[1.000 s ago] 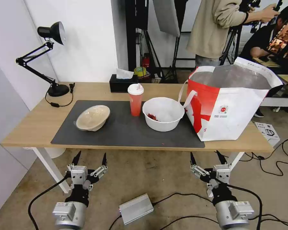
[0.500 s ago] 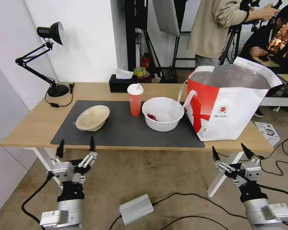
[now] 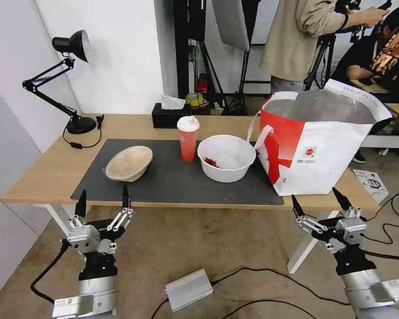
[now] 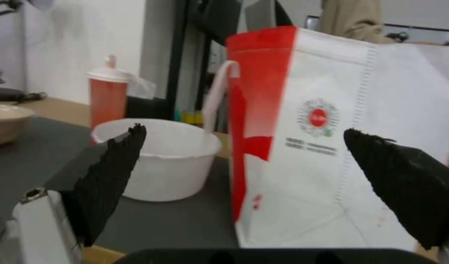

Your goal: Pick up the trash from the table and place it into the takeout bag.

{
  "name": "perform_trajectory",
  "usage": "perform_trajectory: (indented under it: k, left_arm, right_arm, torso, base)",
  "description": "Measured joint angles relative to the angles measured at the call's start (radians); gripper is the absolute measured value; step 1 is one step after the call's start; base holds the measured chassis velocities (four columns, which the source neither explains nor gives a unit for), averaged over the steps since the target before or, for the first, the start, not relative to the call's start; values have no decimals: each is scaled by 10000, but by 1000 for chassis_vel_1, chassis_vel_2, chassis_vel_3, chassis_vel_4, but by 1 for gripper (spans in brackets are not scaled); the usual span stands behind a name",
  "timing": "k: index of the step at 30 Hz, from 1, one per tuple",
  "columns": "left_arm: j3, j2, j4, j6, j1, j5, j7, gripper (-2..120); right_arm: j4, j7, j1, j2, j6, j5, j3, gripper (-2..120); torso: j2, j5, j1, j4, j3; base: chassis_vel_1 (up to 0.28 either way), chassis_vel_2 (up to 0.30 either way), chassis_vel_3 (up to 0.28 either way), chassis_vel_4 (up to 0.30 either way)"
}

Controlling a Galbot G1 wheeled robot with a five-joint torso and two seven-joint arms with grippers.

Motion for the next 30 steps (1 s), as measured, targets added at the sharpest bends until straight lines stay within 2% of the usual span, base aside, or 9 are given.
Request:
perform_trajectory:
  k: [8, 12, 13, 15, 21, 30]
  left_arm:
    - [42, -88, 7, 7, 72, 16, 139, 100]
    - [31, -166, 110, -188, 237, 64, 237, 100]
    - [31, -166, 110, -188, 237, 64, 237, 100]
    - [45, -255, 163, -293, 306, 97, 284, 100]
    - [58, -361, 160, -307, 350, 154, 323, 100]
    - [18, -467, 151, -314, 443, 180, 344, 100]
  right_arm:
    - [85, -86, 63, -283, -87, -43, -364, 100]
    - [184, -113, 166, -1317, -277, -52, -820, 100]
    - [184, -113, 166, -1317, -277, -52, -820, 100]
    - [174, -106, 264, -2227, -314, 147, -886, 100]
    - [110, -48, 575, -3039, -460, 552, -903, 100]
    - [-33, 235, 1434, -4758, -923, 1395, -1311, 100]
  torso:
    - [0, -1, 0, -1, 0]
    - [0, 0, 0, -1, 0]
    - [0, 0, 0, -1, 0]
    - [0, -1, 0, 1, 0]
    - [0, 0, 0, 0, 0]
    - [0, 1, 1, 1, 1]
  base:
    - [0, 0, 0, 0]
    - [0, 0, 0, 0]
    - [0, 0, 0, 0]
    - [0, 0, 0, 0]
    - [0, 0, 0, 0]
    - [0, 0, 0, 0]
